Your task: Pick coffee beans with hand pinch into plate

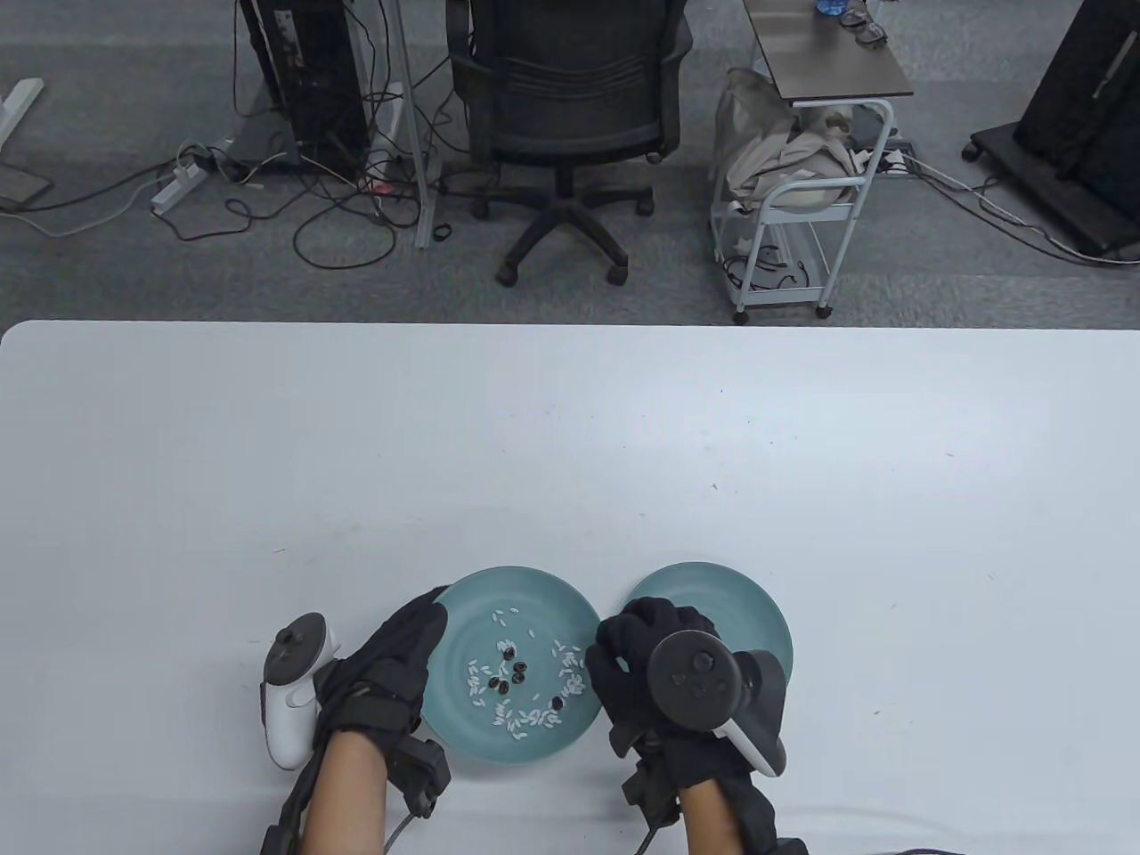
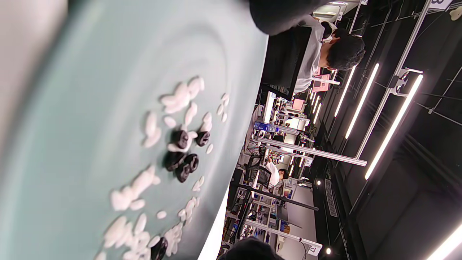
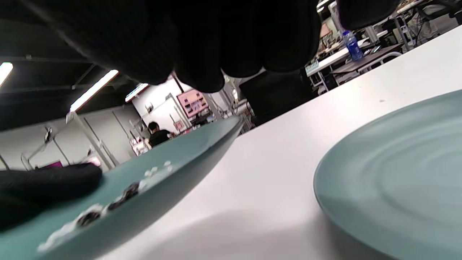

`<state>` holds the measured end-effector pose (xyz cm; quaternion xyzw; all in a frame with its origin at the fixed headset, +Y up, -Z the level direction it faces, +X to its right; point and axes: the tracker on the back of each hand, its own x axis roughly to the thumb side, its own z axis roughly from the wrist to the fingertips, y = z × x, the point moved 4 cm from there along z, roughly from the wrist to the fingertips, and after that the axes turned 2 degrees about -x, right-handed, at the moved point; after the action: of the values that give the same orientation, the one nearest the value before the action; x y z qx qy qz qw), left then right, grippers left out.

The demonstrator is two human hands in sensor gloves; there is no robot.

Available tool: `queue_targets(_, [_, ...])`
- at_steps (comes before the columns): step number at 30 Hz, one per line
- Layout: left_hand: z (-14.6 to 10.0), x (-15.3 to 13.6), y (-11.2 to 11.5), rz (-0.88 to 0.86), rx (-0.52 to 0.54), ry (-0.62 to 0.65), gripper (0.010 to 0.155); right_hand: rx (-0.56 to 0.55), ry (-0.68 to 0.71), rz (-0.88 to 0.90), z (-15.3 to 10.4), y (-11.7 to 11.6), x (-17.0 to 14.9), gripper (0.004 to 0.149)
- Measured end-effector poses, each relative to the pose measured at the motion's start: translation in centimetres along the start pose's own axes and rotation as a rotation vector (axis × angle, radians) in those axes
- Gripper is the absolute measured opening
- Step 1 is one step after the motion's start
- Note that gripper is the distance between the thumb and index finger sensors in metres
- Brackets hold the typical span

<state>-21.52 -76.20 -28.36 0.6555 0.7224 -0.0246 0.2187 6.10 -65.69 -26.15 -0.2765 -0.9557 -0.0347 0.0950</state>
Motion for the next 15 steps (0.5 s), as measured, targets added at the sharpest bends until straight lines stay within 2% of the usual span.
queue_targets(1, [0.0, 0.0, 0.0, 0.0, 0.0, -0.001, 0.053, 0.044, -0.006, -0.038, -0.2, -0.6, 0.5, 0.04])
queue_targets(8, [-0.1, 0.0, -0.1, 0.001, 0.005, 0.001, 0.054, 0.105, 0.079, -0.208, -0.7, -2.5, 3.8, 0.037])
queue_targets(15, [0.0, 0.1, -0.2, 0.012, 0.011, -0.001, 0.053, 0.165, 0.087, -0.3, -0.6, -3.8, 4.7, 0.038])
